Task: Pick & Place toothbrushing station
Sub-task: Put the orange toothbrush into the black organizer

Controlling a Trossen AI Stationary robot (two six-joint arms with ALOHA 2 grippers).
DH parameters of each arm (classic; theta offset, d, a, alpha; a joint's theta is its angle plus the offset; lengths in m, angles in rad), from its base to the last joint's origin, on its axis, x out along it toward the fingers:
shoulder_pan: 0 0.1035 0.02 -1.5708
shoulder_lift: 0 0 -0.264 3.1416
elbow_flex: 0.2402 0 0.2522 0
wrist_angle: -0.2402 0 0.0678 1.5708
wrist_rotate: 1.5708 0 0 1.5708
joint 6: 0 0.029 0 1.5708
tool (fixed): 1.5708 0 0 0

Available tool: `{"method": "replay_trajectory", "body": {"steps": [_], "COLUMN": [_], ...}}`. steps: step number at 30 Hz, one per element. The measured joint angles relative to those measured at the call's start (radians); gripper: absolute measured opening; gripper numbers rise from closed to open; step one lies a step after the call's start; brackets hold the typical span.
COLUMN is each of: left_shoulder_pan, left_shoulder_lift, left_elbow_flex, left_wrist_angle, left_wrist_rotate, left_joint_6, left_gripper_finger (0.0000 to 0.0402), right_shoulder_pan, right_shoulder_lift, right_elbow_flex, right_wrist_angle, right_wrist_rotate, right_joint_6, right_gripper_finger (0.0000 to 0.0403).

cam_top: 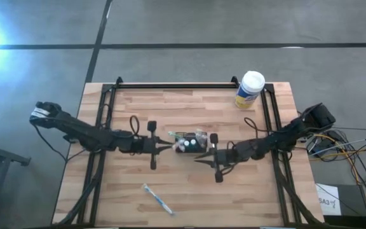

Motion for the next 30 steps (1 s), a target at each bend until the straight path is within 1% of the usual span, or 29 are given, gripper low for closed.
{"method": "replay_trajectory", "body": {"steps": [3,13,16,22,30], "left_shoulder_pan": [0.034,0.088,0.090,0.097,0.109], "left_shoulder_lift": [0.006,0.008,0.008,0.008,0.023], "left_elbow_flex": [-0.009,-0.037,-0.064,-0.155,-0.169], "left_wrist_angle": [0.015,0.023,0.069,0.241,0.261], "left_wrist_rotate": [0.022,0.055,0.056,0.055,0.063], "left_joint_6": [0.000,-0.002,-0.016,-0.088,-0.113], "left_gripper_finger": [0.0007,0.0007,0.0007,0.0007,0.0007], "right_shoulder_pan": [0.000,0.000,0.000,0.000,-0.007], "right_shoulder_lift": [0.000,0.000,0.000,0.000,0.001], "right_elbow_flex": [-0.009,-0.006,-0.005,-0.005,-0.005], "right_wrist_angle": [-0.003,-0.002,-0.002,0.000,0.009], "right_wrist_rotate": [0.000,-0.003,-0.003,-0.003,-0.003], "right_joint_6": [0.000,0.000,0.000,0.004,-0.001], "right_gripper_finger": [0.0012,0.0008,0.0008,0.0008,0.0008]}}
